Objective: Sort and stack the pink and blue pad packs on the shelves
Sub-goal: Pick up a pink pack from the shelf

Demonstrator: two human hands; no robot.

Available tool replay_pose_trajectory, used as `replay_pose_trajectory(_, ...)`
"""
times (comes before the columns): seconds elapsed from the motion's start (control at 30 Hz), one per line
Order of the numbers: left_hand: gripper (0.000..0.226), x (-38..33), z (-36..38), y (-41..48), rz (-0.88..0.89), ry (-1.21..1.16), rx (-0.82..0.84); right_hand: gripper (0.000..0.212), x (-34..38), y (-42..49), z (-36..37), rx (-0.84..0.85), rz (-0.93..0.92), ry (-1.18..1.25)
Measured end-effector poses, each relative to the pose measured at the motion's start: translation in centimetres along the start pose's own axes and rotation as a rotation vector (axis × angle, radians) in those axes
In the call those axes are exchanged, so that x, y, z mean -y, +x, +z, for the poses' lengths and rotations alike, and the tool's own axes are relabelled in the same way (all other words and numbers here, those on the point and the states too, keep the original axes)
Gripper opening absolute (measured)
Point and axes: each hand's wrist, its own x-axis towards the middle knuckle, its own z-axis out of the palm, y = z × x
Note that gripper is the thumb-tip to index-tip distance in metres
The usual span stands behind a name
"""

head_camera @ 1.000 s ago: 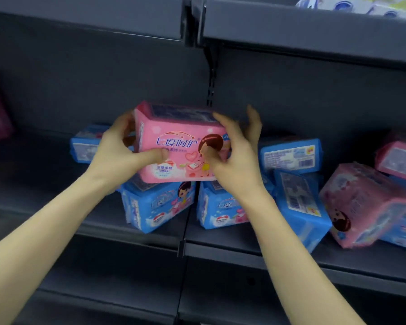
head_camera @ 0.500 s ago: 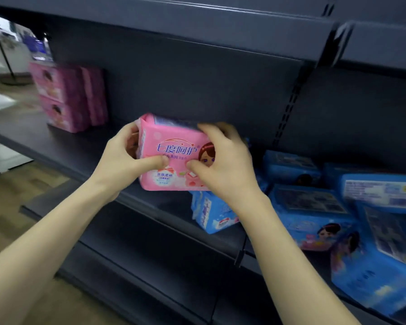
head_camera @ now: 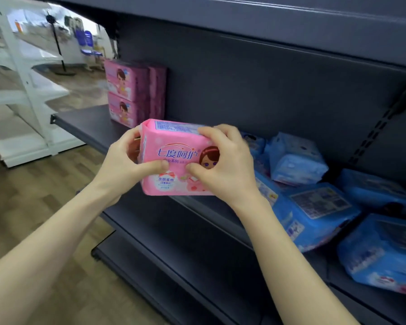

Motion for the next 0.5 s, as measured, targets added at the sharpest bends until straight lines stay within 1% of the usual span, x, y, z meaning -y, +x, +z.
replay_pose_trajectory(0.27,0.077,2.5,-8.0,1.9,-0.022,0.004,0.001,0.058,4.5,2.5,7.2,0.034,0.038,-0.014)
replay_pose_trajectory(0.5,0.070,5.0,-13.3,4.2,-0.016,-0.012,0.099,0.059,7.4,4.8,12.2,0.084,0.083,-0.073)
